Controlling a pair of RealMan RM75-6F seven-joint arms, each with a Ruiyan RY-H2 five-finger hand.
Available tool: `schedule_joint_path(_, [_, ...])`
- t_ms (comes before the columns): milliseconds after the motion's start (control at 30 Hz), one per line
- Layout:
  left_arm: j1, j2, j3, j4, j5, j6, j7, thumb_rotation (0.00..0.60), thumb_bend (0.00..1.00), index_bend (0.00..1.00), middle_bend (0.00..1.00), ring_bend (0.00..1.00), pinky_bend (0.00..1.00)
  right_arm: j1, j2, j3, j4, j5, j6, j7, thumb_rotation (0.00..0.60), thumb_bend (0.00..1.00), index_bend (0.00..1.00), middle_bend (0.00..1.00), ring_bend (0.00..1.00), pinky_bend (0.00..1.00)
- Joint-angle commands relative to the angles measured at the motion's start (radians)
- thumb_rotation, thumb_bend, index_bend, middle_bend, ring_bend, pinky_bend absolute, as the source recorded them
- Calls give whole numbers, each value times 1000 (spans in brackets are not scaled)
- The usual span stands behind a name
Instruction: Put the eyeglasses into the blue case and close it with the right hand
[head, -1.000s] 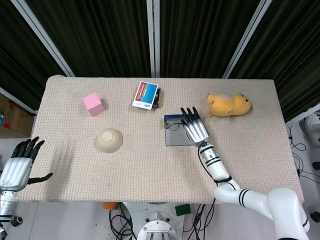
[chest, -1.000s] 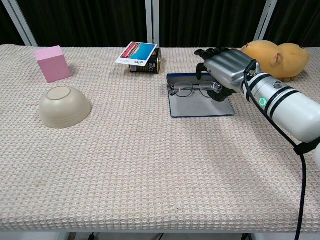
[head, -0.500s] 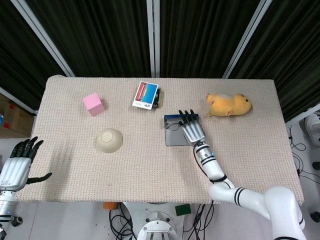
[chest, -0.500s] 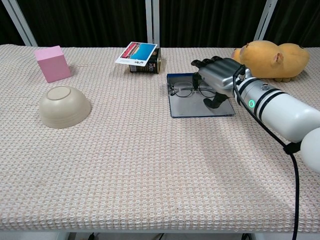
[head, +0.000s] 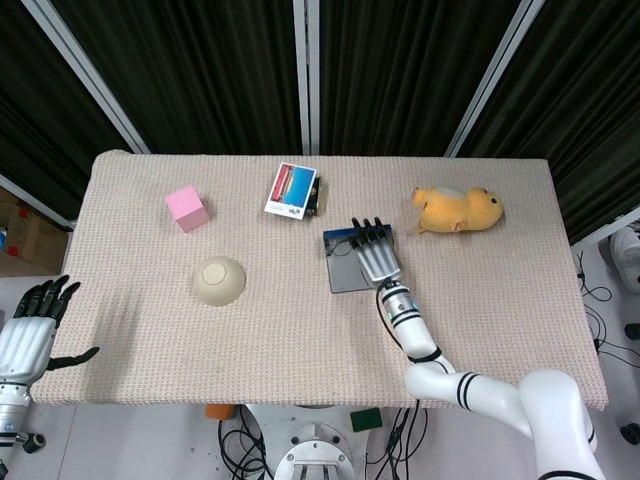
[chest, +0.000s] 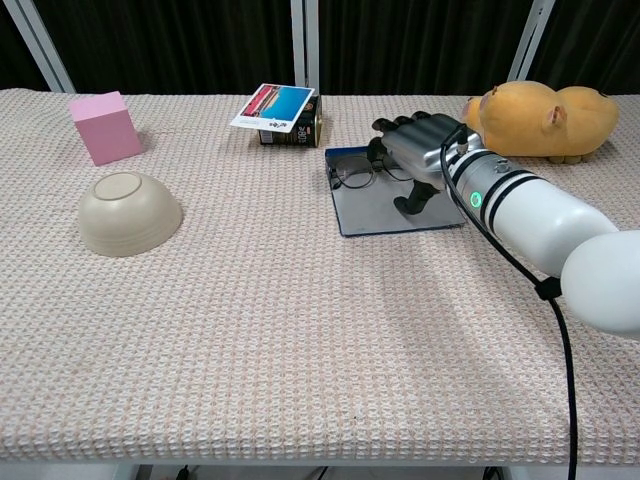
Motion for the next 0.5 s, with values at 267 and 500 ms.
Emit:
schedule_joint_path(267, [-2, -1, 1, -10, 8, 3, 13, 453, 19, 88, 0, 0, 77, -91, 206, -84, -307, -8, 58, -37, 600, 365, 199, 0, 0, 0])
schedule_joint_path(500, [-6, 2, -3, -29, 10, 4, 29, 448, 19, 88, 0, 0, 80, -55, 284, -109, -423, 143, 10, -183, 600, 327, 221, 0, 0, 0])
